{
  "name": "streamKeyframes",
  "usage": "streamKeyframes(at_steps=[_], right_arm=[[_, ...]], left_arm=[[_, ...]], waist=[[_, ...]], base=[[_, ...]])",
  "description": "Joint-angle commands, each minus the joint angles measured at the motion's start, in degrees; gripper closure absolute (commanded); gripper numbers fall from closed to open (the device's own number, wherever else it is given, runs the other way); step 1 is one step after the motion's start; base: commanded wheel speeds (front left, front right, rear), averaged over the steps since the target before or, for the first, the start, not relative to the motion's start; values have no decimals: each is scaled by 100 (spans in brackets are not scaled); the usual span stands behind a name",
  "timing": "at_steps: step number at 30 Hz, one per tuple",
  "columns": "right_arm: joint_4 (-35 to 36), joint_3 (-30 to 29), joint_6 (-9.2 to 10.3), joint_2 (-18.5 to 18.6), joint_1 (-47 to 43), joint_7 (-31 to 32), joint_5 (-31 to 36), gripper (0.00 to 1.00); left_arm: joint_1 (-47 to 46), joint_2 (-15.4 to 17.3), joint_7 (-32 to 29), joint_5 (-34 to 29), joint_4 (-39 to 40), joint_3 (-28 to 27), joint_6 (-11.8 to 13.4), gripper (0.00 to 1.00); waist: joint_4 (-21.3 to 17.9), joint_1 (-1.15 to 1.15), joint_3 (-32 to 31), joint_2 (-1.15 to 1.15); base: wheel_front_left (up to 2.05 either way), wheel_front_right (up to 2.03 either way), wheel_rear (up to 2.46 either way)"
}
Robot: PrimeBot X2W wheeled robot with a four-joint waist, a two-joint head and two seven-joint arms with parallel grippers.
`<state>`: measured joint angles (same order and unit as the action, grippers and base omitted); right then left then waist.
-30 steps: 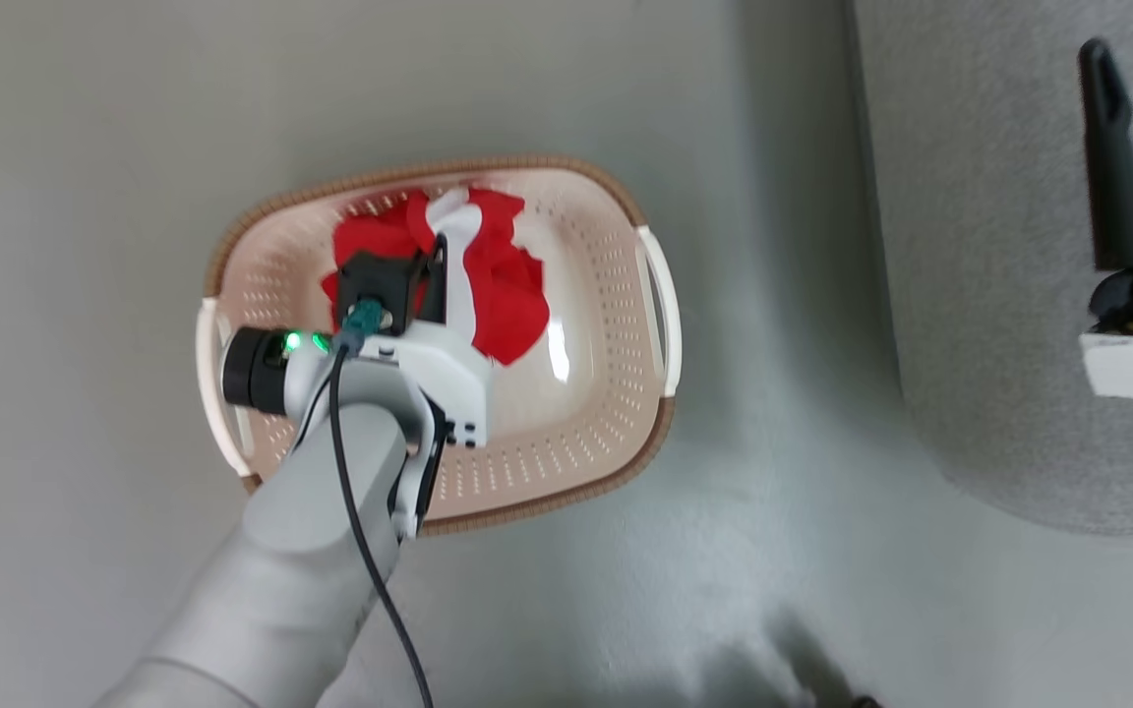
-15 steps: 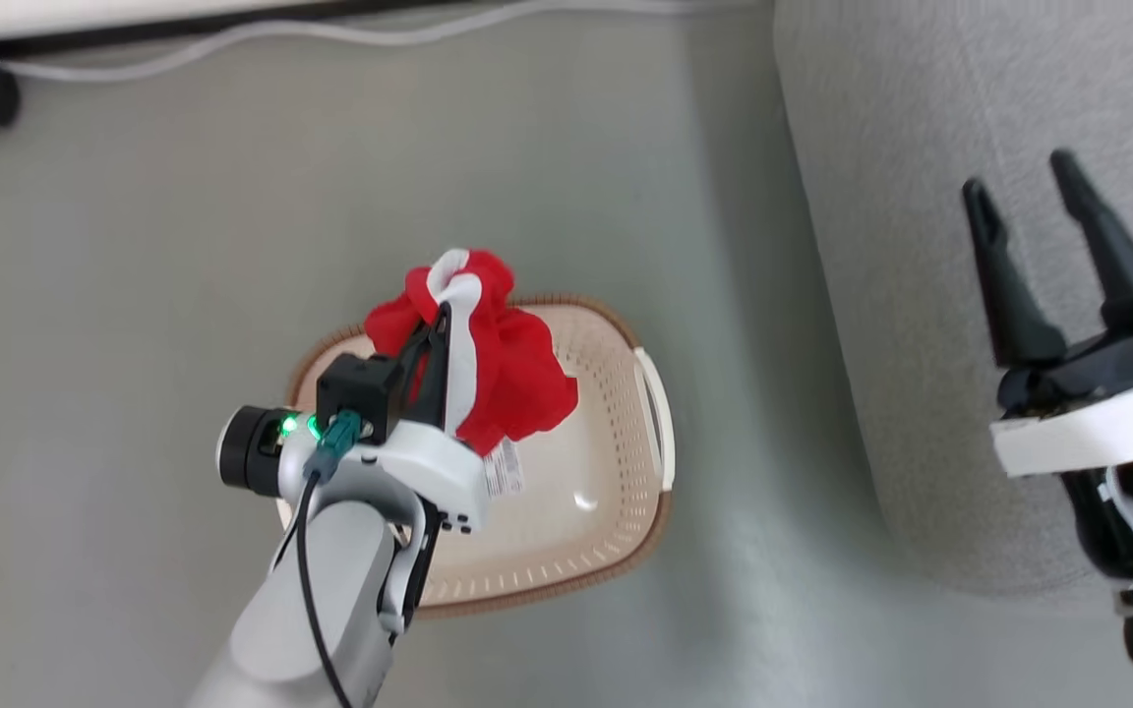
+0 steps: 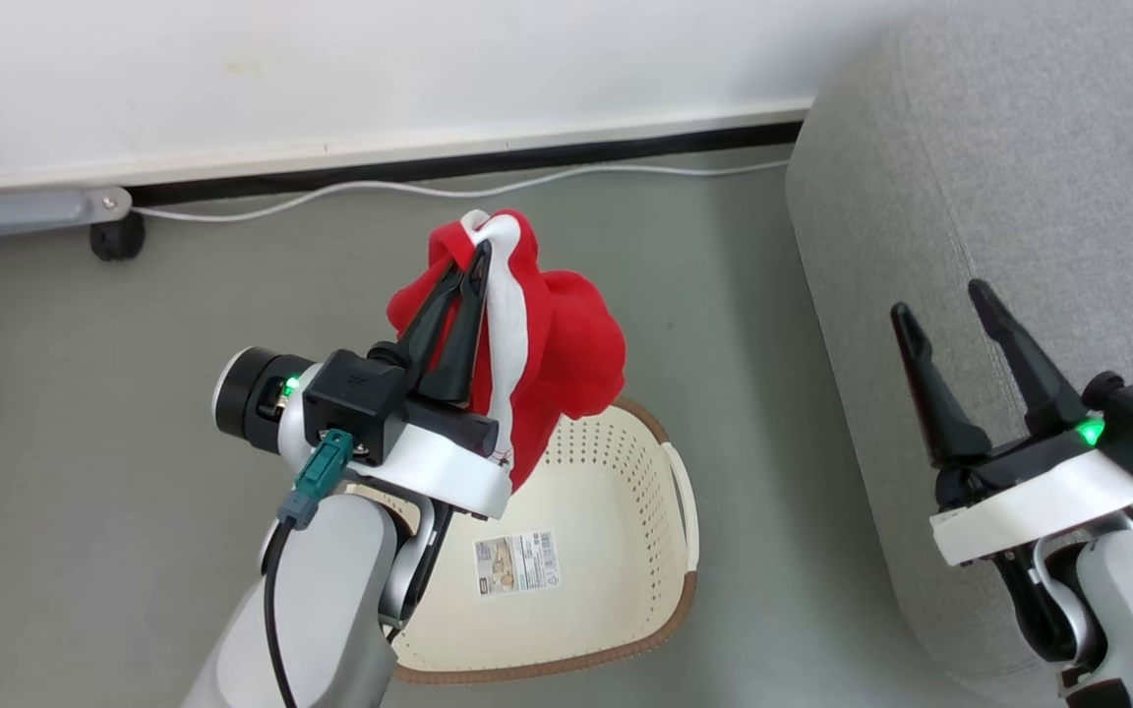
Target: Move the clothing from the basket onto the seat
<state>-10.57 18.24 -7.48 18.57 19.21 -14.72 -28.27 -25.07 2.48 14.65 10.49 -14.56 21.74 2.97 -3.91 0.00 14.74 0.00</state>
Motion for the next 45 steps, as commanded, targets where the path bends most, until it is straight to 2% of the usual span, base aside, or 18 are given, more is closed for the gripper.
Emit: streamKeyframes(at_steps=[1, 12, 20, 24, 30, 33, 38, 45], right_arm=[[59, 107, -1, 0, -122, -28, 45, 0], [-126, 205, -1, -175, -292, -28, 143, 0], [-129, 313, -1, -235, -372, -28, 110, 0], [226, 461, -1, -264, -312, -28, 24, 0], [1331, 669, -1, -179, -108, -28, 55, 0], [1625, 850, -1, -68, -64, -28, 145, 0], [1419, 1377, -1, 135, 88, -28, 307, 0], [443, 2373, -1, 427, 542, -28, 245, 0]], left_arm=[[-115, 42, 35, -92, 296, -137, -66, 100], [-600, 41, 35, -214, 859, 90, -244, 100], [-935, 41, 35, -65, 1008, 432, -190, 100], [-970, 41, 35, 19, 1043, 598, -146, 100], [-1014, 40, 35, 106, 1076, 886, -108, 100], [-1039, 40, 35, 163, 1070, 1014, -79, 100], [-1031, 40, 35, 270, 1069, 1218, -101, 100], [-1043, 40, 35, 412, 1126, 1570, -141, 100]], waist=[[82, 0, -198, 0], [87, 0, -464, 0], [107, 0, -524, 0], [101, 0, -551, 0], [183, 0, -537, 0], [244, 0, -546, 0], [341, 0, -587, 0], [531, 0, -573, 0]], base=[[0, 0, 0], [0, 0, 0], [0, 0, 0], [0, 0, 0], [0, 0, 0], [0, 0, 0], [0, 0, 0], [0, 0, 0]])
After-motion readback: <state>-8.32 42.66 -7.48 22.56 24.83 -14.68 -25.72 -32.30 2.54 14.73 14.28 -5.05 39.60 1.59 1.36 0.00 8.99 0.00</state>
